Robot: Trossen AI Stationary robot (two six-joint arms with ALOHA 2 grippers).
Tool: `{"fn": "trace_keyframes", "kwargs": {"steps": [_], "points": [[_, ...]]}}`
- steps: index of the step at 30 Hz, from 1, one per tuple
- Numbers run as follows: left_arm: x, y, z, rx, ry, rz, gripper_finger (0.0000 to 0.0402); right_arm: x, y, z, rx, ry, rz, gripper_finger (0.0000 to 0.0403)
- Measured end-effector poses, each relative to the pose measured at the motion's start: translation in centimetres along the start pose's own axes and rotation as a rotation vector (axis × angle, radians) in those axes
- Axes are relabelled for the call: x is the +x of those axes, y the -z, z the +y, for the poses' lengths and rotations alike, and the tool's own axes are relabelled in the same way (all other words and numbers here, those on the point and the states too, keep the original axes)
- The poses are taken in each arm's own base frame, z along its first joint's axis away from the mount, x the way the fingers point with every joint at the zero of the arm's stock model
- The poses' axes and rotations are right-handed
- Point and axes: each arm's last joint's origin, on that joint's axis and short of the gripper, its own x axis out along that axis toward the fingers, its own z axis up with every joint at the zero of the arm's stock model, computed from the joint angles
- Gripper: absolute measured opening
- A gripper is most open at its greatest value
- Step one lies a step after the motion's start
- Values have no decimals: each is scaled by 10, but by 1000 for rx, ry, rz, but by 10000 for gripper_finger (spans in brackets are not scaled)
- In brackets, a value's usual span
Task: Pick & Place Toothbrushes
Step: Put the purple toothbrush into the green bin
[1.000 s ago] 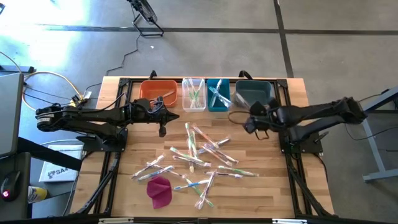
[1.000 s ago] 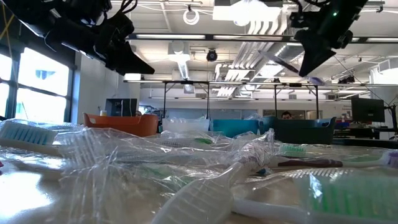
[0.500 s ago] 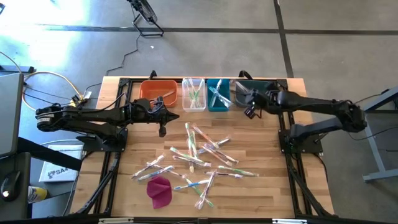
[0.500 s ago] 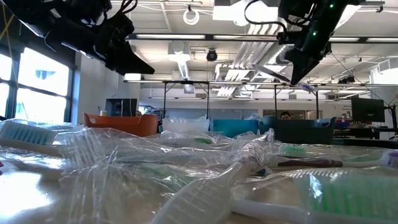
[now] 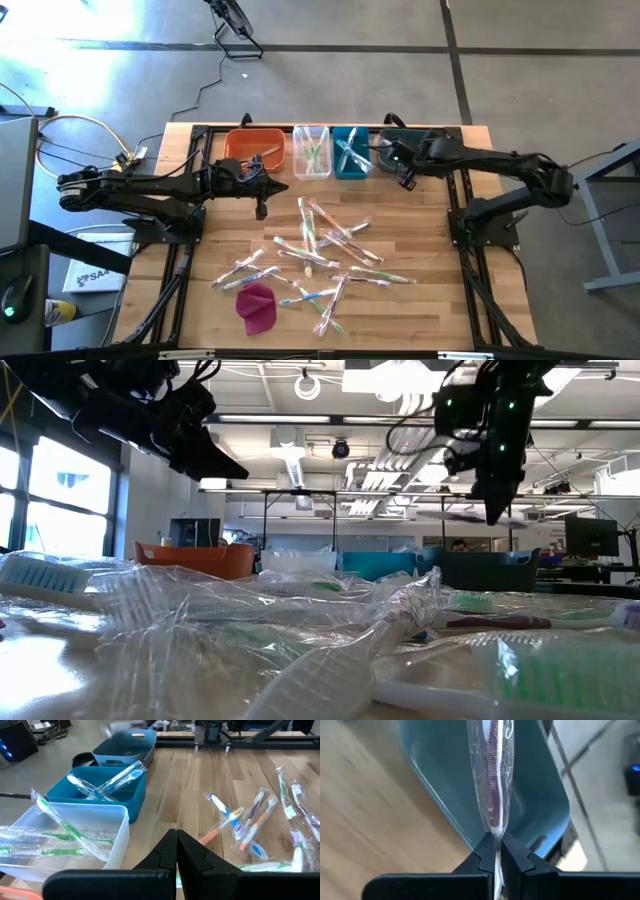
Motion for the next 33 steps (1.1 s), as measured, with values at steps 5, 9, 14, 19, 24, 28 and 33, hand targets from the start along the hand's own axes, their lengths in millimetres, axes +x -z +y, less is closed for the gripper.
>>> {"fn": "trace_keyframes", "kwargs": {"steps": [5, 9, 14, 19, 24, 28, 33], "points": [[0, 0, 0, 0, 0, 0, 0, 27, -6, 6, -52, 101, 123, 4], [0, 0, 0, 0, 0, 0, 0, 44, -8, 6, -59, 119, 196, 4], [0, 0, 0, 0, 0, 0, 0, 57, -12, 4, -45, 175, 216, 4], [0, 0, 0, 0, 0, 0, 0, 61, -19, 2, -34, 183, 161, 4], [0, 0, 0, 0, 0, 1, 0, 63, -20, -1, -45, 182, 158, 4], [0, 0, 0, 0, 1, 4, 0, 63, -20, -1, -46, 180, 159, 4], [0, 1, 0, 0, 1, 9, 0, 63, -20, 0, -46, 164, 159, 28]]}}
